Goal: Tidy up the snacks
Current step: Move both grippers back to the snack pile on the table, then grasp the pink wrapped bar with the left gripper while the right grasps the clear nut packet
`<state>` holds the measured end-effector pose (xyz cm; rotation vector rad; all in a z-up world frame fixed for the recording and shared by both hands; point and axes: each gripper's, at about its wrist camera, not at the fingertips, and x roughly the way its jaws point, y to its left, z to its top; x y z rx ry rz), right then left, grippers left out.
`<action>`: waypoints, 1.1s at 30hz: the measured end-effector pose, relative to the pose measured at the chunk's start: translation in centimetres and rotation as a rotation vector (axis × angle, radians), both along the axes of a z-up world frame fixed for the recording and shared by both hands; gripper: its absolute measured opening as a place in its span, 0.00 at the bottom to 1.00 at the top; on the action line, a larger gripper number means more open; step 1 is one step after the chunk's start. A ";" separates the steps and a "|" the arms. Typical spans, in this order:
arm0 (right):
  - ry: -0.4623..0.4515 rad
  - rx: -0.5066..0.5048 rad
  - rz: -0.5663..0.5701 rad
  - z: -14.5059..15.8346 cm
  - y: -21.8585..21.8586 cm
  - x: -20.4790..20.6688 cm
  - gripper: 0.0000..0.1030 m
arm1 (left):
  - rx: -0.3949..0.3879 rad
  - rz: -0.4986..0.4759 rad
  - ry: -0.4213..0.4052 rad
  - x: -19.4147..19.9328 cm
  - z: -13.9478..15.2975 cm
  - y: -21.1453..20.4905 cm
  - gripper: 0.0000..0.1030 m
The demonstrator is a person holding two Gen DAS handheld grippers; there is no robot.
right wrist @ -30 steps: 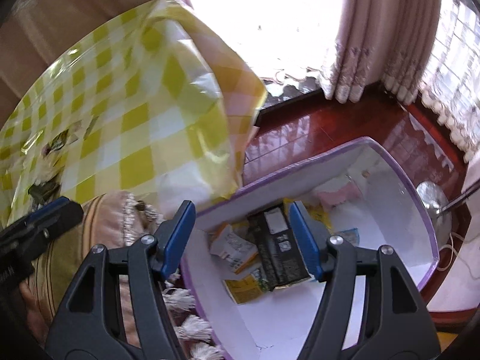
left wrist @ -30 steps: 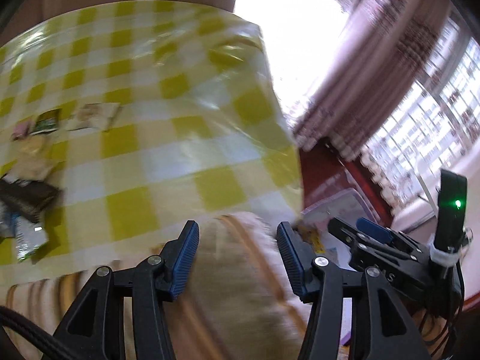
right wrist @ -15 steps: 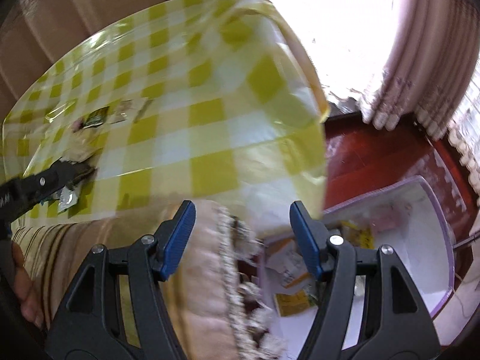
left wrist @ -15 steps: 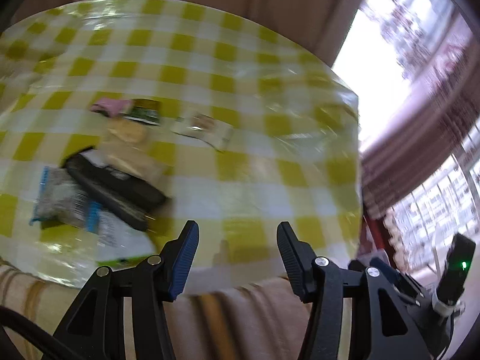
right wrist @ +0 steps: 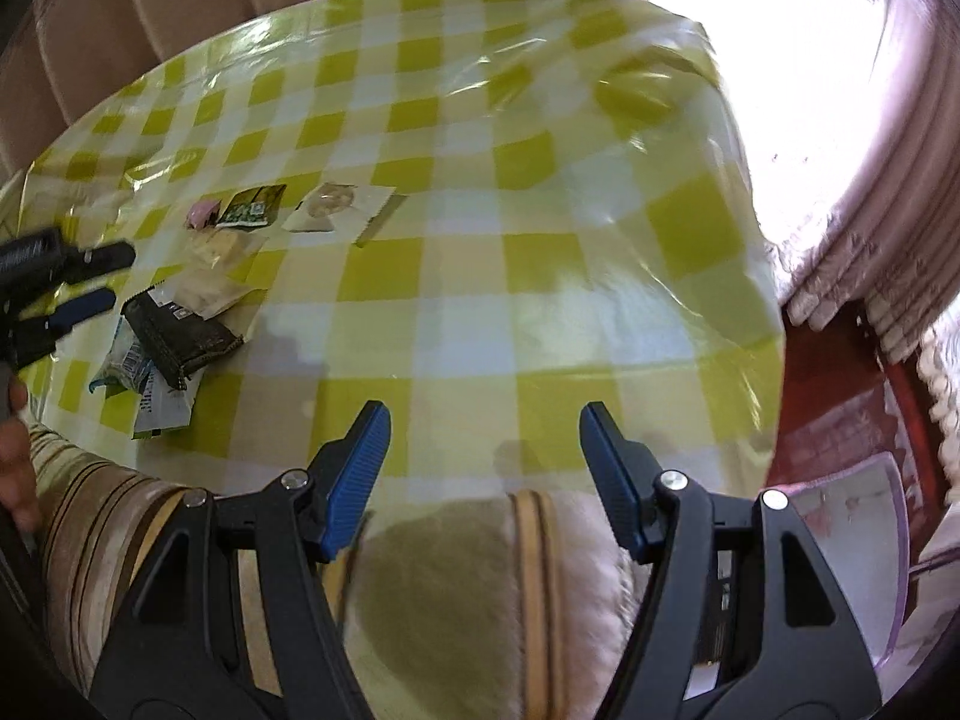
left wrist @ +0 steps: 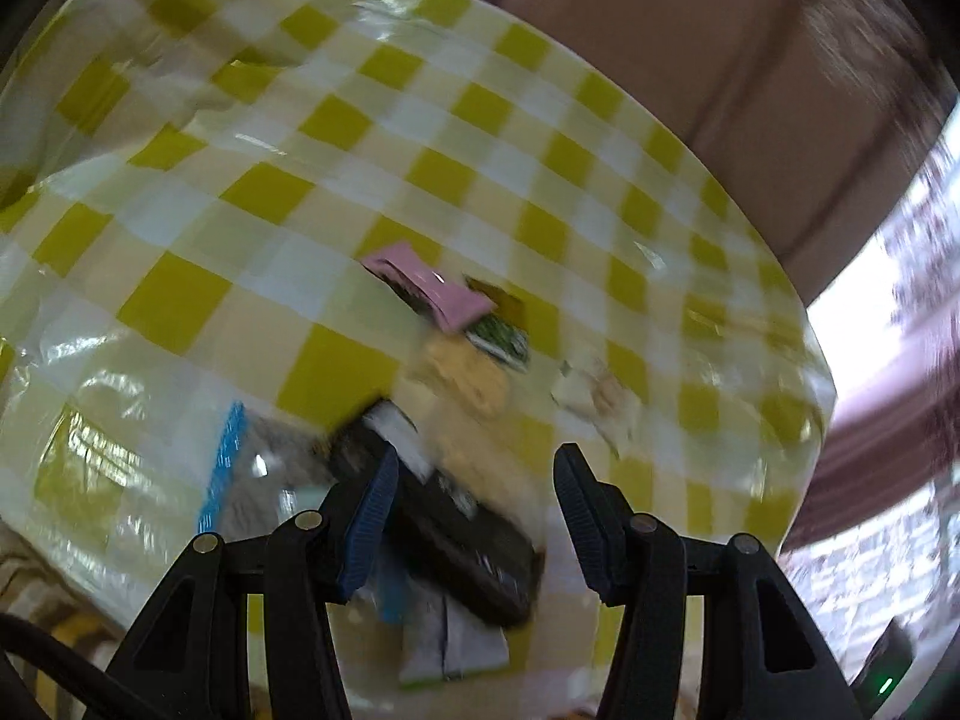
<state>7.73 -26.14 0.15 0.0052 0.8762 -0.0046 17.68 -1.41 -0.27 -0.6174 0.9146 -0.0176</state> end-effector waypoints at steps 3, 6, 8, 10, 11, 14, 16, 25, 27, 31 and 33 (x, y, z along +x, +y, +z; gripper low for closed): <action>0.005 -0.021 0.024 -0.2 0.9 1.3 0.67 | -0.064 0.051 0.017 2.2 -0.6 1.9 0.54; 0.000 -0.040 0.047 -0.3 1.8 2.5 0.67 | -0.103 0.086 0.040 4.2 -1.3 2.9 0.54; -0.004 -0.057 0.057 -0.4 2.4 3.3 0.67 | -0.127 0.106 0.053 5.6 -1.8 3.5 0.54; -0.006 -0.072 0.072 -0.4 3.0 4.1 0.67 | -0.139 0.124 0.069 7.1 -2.3 3.8 0.54; -0.009 -0.081 0.080 -0.5 3.4 4.5 0.67 | -0.136 0.128 0.078 7.7 -2.6 3.9 0.54; -0.016 -0.108 0.100 -0.4 4.2 5.6 0.67 | -0.133 0.151 0.115 9.2 -3.7 4.1 0.54; -0.030 -0.129 0.114 -0.3 4.9 6.3 0.67 | -0.127 0.162 0.136 10.0 -4.4 4.1 0.54; -0.057 -0.194 0.170 0.0 8.1 10.0 0.73 | 0.077 0.075 0.156 12.4 -4.6 2.1 0.50; -0.053 -0.196 0.190 -0.1 8.9 10.8 0.74 | 0.191 0.035 0.156 12.6 -4.6 0.9 0.31; -0.065 -0.219 0.229 -0.2 10.5 12.7 0.75 | 0.256 0.011 0.152 12.3 -4.6 0.6 0.21; -0.078 -0.234 0.239 -0.2 10.9 13.6 0.76 | 0.259 0.000 0.140 12.1 -4.7 0.7 0.21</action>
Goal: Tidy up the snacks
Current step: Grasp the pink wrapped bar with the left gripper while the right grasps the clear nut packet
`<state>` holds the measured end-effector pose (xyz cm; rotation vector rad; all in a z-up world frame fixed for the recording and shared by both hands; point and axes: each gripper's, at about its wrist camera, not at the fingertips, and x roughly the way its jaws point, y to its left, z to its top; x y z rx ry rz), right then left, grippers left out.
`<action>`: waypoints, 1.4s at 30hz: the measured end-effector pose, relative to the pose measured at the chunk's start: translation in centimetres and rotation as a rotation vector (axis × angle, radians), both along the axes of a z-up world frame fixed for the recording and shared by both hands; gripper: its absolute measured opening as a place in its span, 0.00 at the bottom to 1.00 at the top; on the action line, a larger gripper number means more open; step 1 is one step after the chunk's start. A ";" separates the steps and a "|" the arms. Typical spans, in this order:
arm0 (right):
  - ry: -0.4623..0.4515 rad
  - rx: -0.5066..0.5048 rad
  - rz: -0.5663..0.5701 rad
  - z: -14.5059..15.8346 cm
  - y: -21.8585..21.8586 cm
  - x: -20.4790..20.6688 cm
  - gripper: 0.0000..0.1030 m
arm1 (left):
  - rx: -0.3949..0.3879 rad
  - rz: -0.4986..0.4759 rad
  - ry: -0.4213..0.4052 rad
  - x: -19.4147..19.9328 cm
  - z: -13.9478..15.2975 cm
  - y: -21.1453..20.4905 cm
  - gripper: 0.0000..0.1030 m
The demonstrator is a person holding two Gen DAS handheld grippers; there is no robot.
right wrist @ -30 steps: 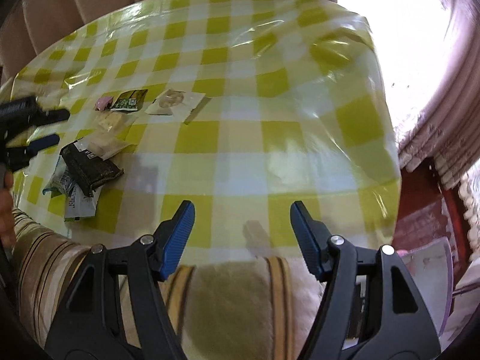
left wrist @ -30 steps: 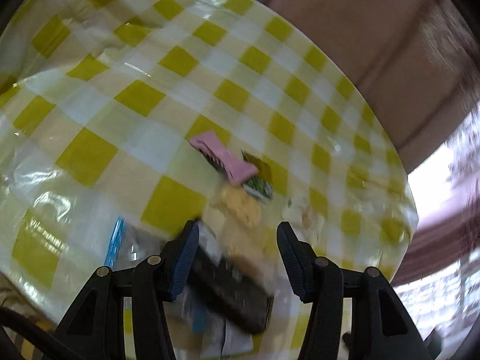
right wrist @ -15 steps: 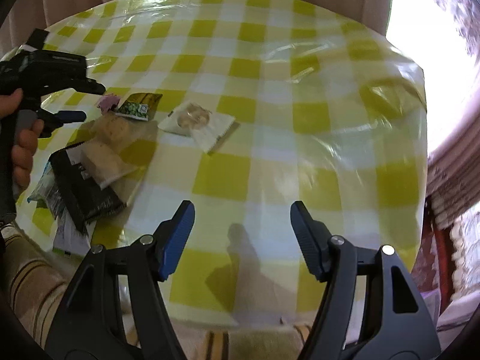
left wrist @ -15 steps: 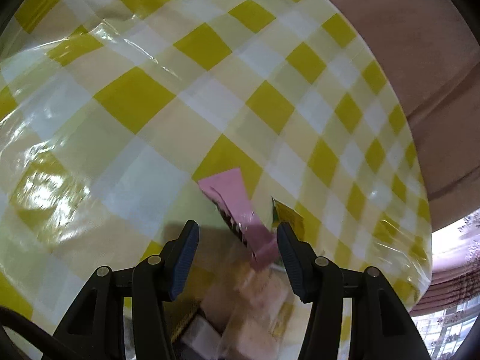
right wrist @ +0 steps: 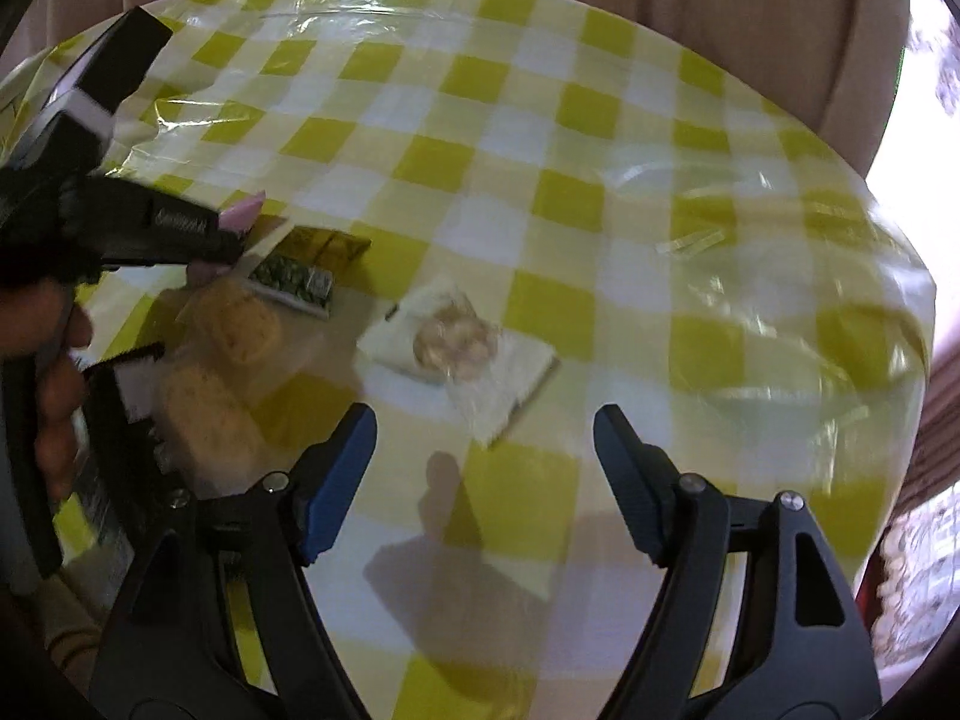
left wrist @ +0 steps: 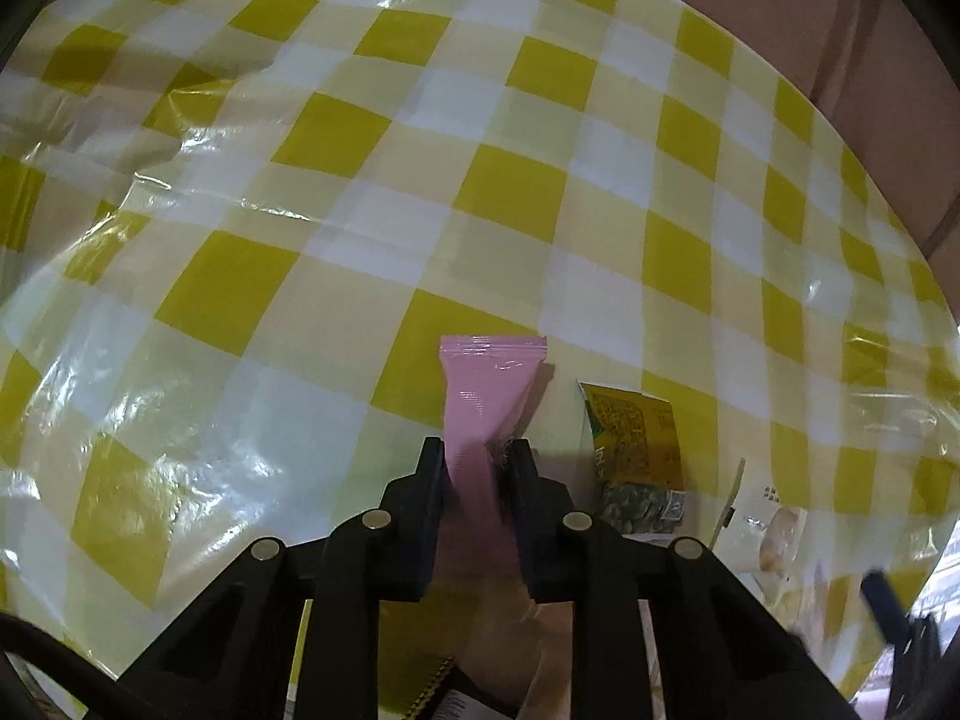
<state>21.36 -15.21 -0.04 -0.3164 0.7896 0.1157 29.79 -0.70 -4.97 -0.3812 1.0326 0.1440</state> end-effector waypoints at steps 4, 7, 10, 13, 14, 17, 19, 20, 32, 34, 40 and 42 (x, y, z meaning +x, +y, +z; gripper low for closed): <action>0.018 -0.003 0.032 -0.4 0.3 2.1 0.82 | -0.026 -0.001 -0.019 -0.6 0.0 0.6 0.20; 0.053 -0.046 0.096 -1.3 1.0 3.1 0.83 | -0.039 0.000 -0.032 -0.8 0.0 0.9 0.20; 0.079 -0.104 0.157 -2.2 1.6 3.9 0.83 | -0.046 0.000 -0.041 -1.2 0.0 1.0 0.20; 0.109 -0.121 0.191 -2.8 1.8 4.9 0.83 | -0.061 0.004 -0.047 -1.4 0.1 1.2 0.20; 0.116 -0.120 0.197 -2.9 1.7 5.3 0.83 | -0.064 0.005 -0.048 -1.4 0.1 1.3 0.20; 0.146 -0.055 0.195 -3.1 1.0 6.5 0.83 | -0.073 0.008 -0.053 -1.6 0.1 1.3 0.20; 0.165 -0.007 0.179 -3.2 0.5 7.0 0.83 | -0.078 0.011 -0.056 -1.6 0.1 1.4 0.20; 0.168 0.008 0.175 -3.2 0.4 7.1 0.83 | -0.079 0.012 -0.058 -1.6 0.1 1.4 0.20; 0.198 0.153 0.157 -3.4 -0.4 6.4 0.52 | -0.085 0.010 -0.111 -2.4 1.1 1.5 0.19; 0.186 0.154 0.151 -3.4 -0.3 6.1 0.50 | -0.086 0.008 -0.119 -2.5 1.3 1.4 0.19; 0.139 0.146 0.114 -2.6 -0.2 4.8 0.45 | -0.092 0.003 -0.151 -2.9 2.1 1.2 0.18; 0.110 0.140 0.092 -1.9 -0.4 4.2 0.45 | -0.089 -0.002 -0.173 -3.3 2.7 1.0 0.18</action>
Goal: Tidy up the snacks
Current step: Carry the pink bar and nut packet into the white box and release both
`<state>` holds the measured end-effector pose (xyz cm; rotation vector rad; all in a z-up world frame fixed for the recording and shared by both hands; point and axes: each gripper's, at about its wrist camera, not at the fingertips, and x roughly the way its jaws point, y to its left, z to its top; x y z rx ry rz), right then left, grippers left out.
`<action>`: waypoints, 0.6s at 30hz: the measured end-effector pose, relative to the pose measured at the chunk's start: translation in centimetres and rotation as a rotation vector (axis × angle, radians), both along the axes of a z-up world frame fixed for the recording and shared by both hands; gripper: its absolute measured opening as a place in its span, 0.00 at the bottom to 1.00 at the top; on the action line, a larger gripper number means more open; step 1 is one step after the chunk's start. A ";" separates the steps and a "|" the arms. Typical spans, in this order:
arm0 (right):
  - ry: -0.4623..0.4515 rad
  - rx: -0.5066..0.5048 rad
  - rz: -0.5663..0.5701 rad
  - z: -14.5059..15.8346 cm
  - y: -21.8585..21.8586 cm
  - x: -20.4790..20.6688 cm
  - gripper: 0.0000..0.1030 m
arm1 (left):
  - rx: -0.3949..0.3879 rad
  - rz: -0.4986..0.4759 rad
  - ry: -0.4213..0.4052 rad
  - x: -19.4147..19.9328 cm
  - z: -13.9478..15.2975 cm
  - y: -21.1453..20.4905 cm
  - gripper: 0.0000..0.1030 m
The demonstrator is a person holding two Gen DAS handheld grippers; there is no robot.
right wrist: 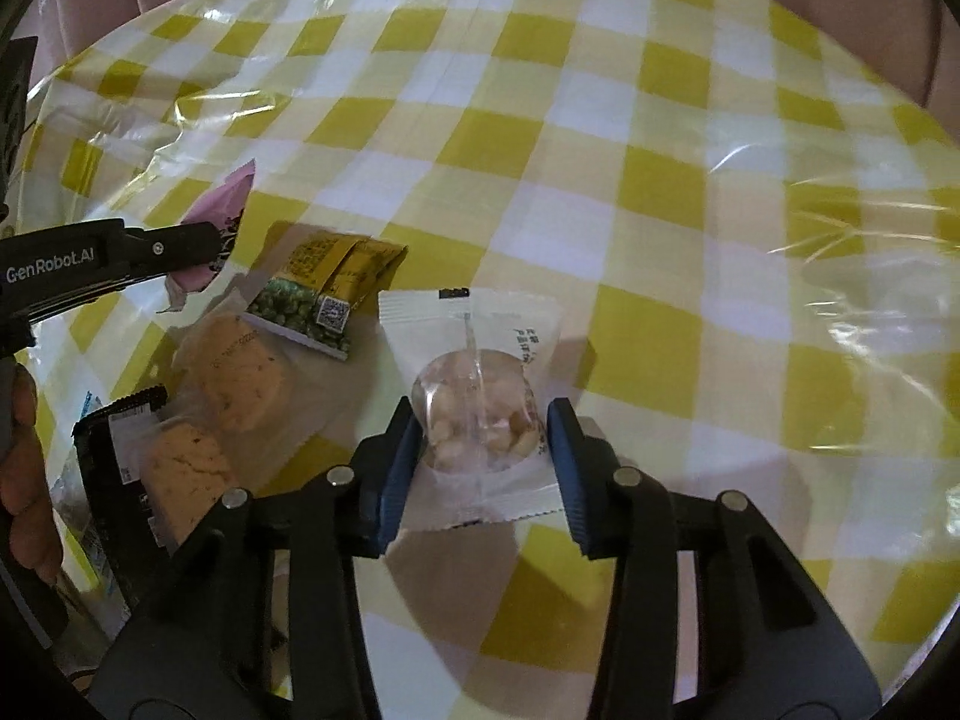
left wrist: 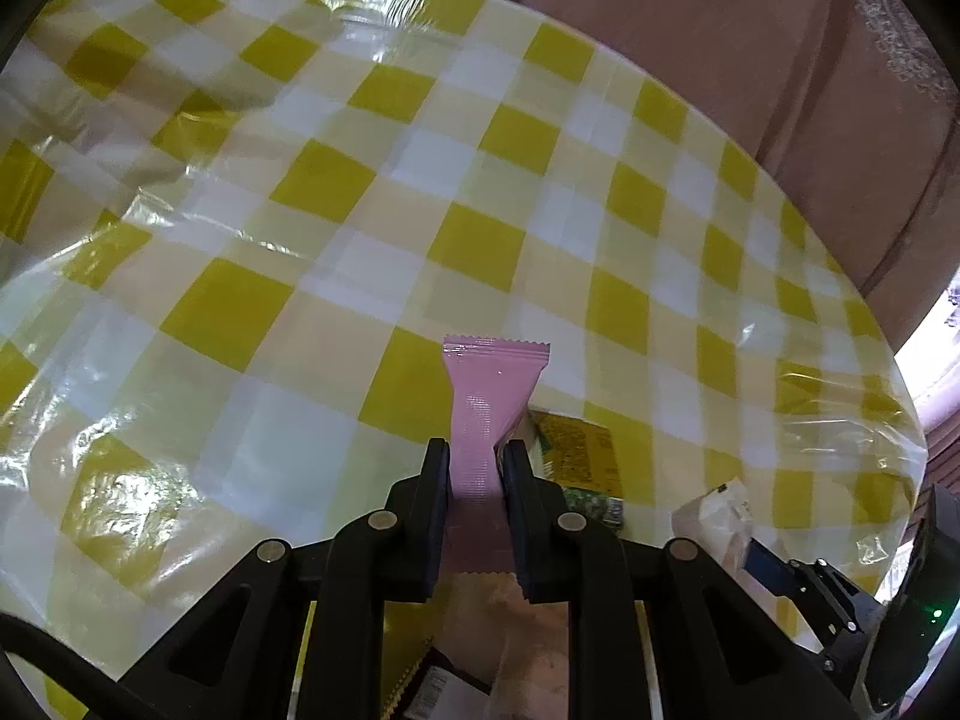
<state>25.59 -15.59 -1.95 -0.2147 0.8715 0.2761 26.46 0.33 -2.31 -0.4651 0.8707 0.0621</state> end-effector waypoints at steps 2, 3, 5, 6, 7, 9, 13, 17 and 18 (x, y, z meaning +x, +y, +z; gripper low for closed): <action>-0.021 0.005 -0.022 0.7 -0.3 -0.7 0.45 | 0.006 -0.004 -0.016 -0.4 0.5 -0.2 0.18; -0.031 0.005 -0.032 1.0 -0.5 -1.1 0.45 | 0.007 -0.008 -0.020 -0.5 0.6 -0.4 0.18; -0.046 0.008 -0.049 1.5 -0.9 -2.0 0.45 | 0.011 -0.023 -0.028 -1.0 1.0 -0.9 0.18; -0.050 0.010 -0.054 1.7 -1.0 -2.5 0.45 | 0.015 -0.029 -0.033 -1.3 1.2 -1.2 0.18; -0.054 0.011 -0.059 1.9 -1.3 -2.9 0.45 | 0.020 -0.037 -0.040 -1.7 1.5 -1.5 0.18; -0.066 0.015 -0.072 2.4 -1.8 -4.0 0.45 | 0.029 -0.063 -0.051 -2.6 2.0 -2.4 0.18; -0.090 0.039 -0.113 3.5 -3.3 -6.2 0.45 | 0.023 -0.102 -0.055 -4.5 2.4 -4.0 0.18; -0.102 0.063 -0.154 4.3 -5.3 -8.5 0.45 | 0.006 -0.150 -0.061 -5.9 3.1 -6.1 0.18; -0.102 0.067 -0.166 4.4 -5.8 -9.2 0.45 | -0.001 -0.167 -0.063 -6.3 3.4 -6.8 0.18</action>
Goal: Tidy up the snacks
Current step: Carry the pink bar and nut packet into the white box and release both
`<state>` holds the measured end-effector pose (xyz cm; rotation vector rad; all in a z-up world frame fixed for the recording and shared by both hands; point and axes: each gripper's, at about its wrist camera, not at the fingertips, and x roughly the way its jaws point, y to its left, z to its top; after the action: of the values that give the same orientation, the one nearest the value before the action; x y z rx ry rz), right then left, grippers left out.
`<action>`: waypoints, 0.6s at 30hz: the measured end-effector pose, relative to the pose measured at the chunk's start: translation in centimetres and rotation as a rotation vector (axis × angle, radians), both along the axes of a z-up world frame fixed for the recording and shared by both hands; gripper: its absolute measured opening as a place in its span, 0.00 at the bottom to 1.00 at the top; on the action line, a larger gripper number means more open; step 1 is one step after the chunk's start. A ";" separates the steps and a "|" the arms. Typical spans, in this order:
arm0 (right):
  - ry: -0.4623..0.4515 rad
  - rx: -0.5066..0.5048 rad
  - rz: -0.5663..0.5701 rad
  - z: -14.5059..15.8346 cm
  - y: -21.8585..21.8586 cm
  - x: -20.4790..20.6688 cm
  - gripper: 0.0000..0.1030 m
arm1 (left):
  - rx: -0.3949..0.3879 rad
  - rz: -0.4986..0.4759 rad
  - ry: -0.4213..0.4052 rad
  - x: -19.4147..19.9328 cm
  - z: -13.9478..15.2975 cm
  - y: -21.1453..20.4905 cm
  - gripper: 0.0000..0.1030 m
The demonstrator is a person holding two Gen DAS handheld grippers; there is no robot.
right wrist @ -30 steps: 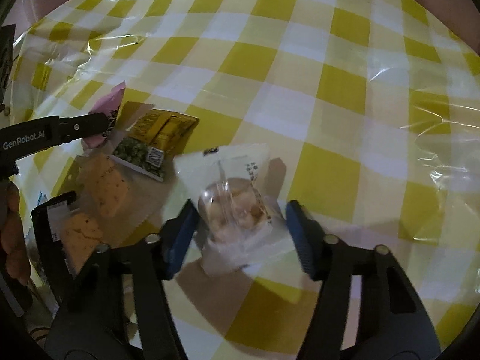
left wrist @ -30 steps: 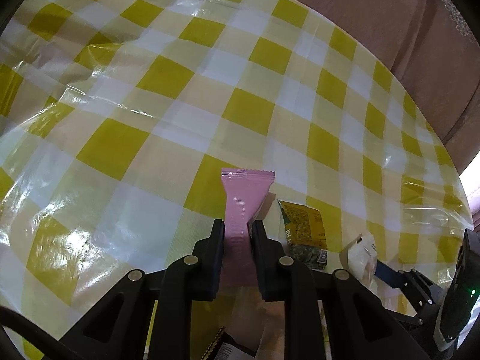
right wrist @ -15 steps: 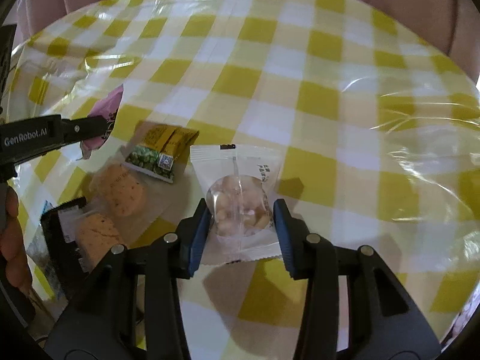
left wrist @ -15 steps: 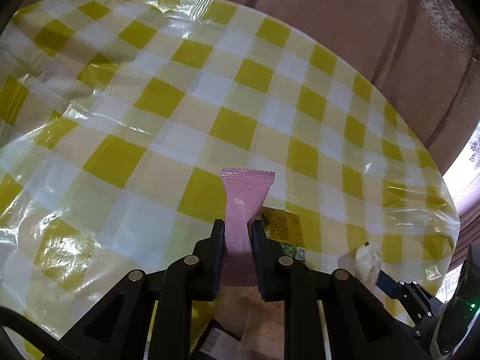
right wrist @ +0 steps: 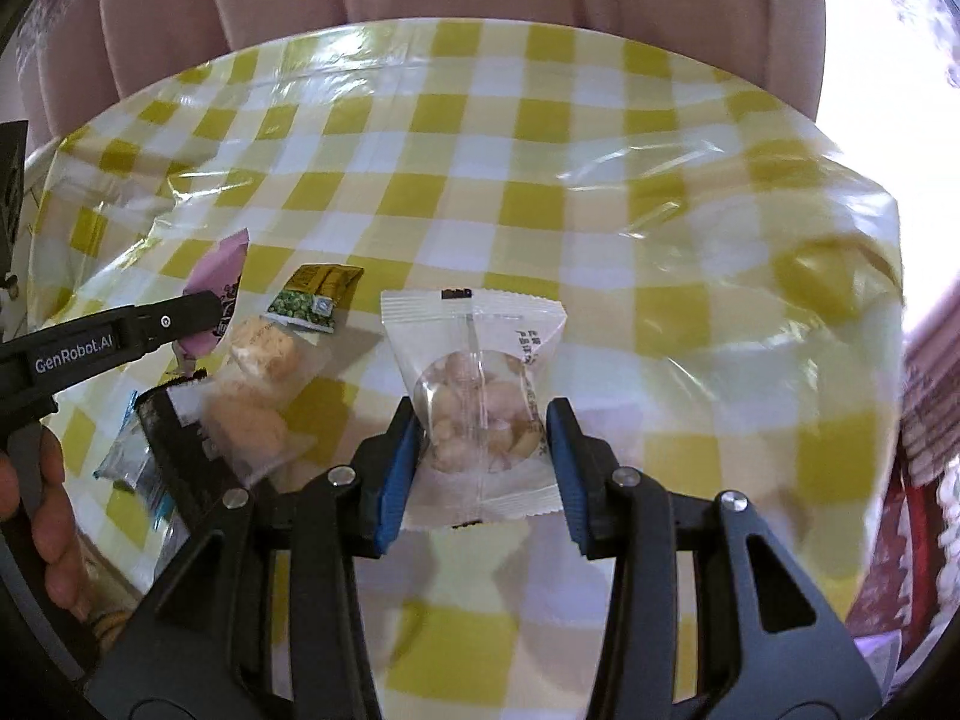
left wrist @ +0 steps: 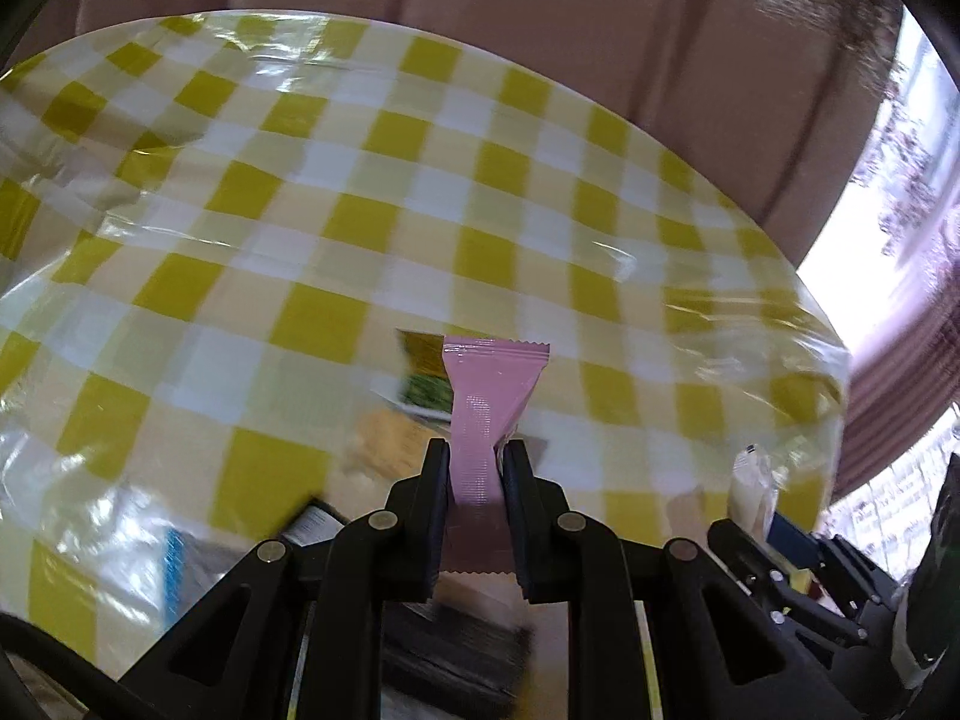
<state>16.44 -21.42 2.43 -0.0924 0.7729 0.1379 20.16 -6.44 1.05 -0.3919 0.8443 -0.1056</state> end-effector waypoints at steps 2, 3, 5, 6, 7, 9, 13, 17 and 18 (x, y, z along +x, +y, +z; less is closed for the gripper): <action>0.006 0.016 -0.023 0.0 -1.3 -1.4 0.45 | -0.004 -0.028 -0.002 -0.9 0.3 -1.3 0.18; 0.008 0.020 -0.033 0.0 -1.8 -2.0 0.45 | -0.010 -0.049 0.001 -1.6 0.4 -2.3 0.18; 0.017 0.029 -0.056 -0.2 -3.2 -3.5 0.45 | -0.022 -0.079 0.006 -2.6 0.4 -3.6 0.18; 0.021 0.035 -0.066 -0.3 -3.8 -4.1 0.45 | -0.031 -0.104 0.010 -3.4 0.4 -4.7 0.18; 0.026 0.042 -0.078 -0.4 -4.6 -4.7 0.45 | -0.037 -0.122 0.013 -3.9 0.4 -5.5 0.18; 0.036 0.050 -0.101 -0.5 -6.1 -6.1 0.45 | -0.042 -0.158 0.017 -4.9 0.5 -7.1 0.18; 0.049 0.047 -0.147 -1.1 -9.0 -8.8 0.45 | -0.050 -0.229 0.022 -6.6 0.8 -10.2 0.18; 0.075 0.059 -0.213 -1.7 -12.7 -11.4 0.45 | -0.059 -0.306 0.040 -8.3 0.9 -13.5 0.18; 0.078 0.062 -0.228 -1.8 -13.5 -12.0 0.45 | -0.060 -0.331 0.044 -8.8 0.9 -14.4 0.18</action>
<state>4.40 -34.89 0.64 0.0600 0.8506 -0.0516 11.38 -20.88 1.95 -0.3088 0.9456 -0.4310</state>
